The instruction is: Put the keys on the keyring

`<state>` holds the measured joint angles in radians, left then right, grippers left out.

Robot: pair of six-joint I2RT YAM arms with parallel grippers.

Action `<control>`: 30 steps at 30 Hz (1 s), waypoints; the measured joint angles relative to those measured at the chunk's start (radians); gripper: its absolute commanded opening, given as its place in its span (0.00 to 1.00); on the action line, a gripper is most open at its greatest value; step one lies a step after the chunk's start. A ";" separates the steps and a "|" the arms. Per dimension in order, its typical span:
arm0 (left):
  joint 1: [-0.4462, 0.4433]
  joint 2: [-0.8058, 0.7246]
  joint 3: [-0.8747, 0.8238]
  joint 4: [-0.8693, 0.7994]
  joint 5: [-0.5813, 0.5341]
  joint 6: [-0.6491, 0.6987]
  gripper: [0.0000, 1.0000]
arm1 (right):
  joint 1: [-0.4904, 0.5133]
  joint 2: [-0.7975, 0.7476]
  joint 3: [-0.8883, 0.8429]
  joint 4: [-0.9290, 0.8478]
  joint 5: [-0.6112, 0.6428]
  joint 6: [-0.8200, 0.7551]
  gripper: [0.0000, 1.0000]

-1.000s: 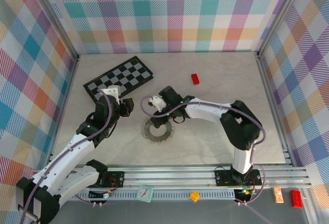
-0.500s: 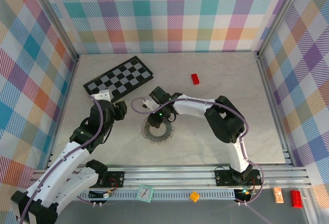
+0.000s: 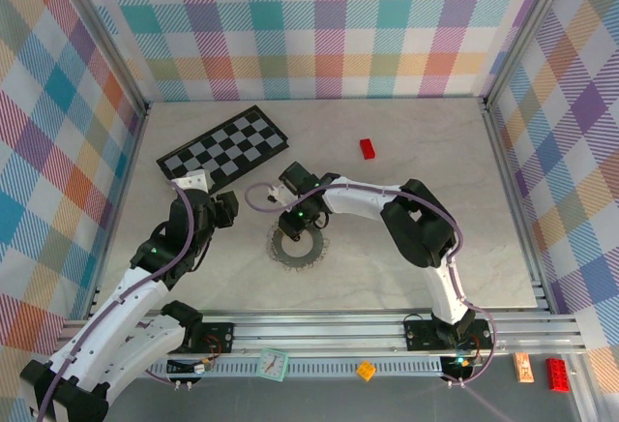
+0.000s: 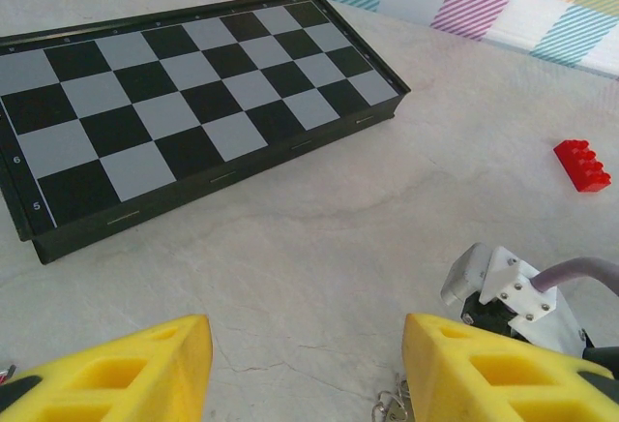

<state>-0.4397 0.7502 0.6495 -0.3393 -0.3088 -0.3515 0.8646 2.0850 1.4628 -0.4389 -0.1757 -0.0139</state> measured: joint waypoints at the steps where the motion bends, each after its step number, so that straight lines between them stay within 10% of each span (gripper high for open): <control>1: 0.000 0.000 0.000 0.000 0.000 0.000 0.54 | 0.000 0.000 0.000 0.000 0.000 0.000 0.16; 16: 0.000 0.000 0.000 0.000 0.004 0.037 0.53 | 0.000 0.002 0.004 0.000 0.003 0.006 0.00; 30: 0.000 0.069 0.000 0.079 0.301 0.455 0.45 | -0.012 -0.132 -0.078 0.018 -0.044 -0.034 0.00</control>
<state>-0.4397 0.8196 0.6495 -0.2607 -0.0082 0.1040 0.8524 1.9533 1.3846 -0.4206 -0.2195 -0.0479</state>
